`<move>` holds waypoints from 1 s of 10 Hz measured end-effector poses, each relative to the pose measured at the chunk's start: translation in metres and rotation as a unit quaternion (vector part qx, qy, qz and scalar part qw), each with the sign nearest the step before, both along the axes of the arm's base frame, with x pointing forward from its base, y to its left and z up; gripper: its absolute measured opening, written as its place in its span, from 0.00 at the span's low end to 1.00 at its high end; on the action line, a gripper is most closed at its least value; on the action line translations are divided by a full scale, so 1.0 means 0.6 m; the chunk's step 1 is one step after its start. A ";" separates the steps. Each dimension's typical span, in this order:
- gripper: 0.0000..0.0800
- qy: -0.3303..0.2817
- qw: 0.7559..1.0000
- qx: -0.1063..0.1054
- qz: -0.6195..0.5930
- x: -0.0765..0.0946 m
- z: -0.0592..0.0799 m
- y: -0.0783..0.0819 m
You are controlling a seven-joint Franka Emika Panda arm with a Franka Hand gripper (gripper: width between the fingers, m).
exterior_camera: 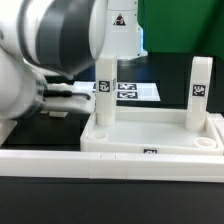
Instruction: Assemble desk
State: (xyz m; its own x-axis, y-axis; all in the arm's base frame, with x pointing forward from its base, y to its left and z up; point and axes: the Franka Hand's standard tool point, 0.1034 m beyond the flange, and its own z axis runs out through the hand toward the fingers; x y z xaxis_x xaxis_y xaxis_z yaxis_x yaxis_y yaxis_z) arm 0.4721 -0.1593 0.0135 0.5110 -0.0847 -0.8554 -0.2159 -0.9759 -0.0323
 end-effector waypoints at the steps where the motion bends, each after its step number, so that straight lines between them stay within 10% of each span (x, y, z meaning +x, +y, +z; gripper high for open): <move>1: 0.81 -0.004 1.000 -0.002 0.000 0.001 -0.003 -0.001; 10: 0.81 -0.001 1.000 -0.009 0.002 -0.009 -0.005 0.013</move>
Offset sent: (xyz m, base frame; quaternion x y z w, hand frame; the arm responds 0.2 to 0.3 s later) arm -0.0167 0.0061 -0.0093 0.0034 -0.0059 0.0147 0.9999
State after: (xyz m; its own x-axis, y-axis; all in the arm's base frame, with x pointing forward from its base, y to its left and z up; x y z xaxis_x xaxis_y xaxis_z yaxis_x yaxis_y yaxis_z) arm 0.4670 -0.1515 0.0103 0.5138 -0.0988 -0.8522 -0.2127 -0.9770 -0.0149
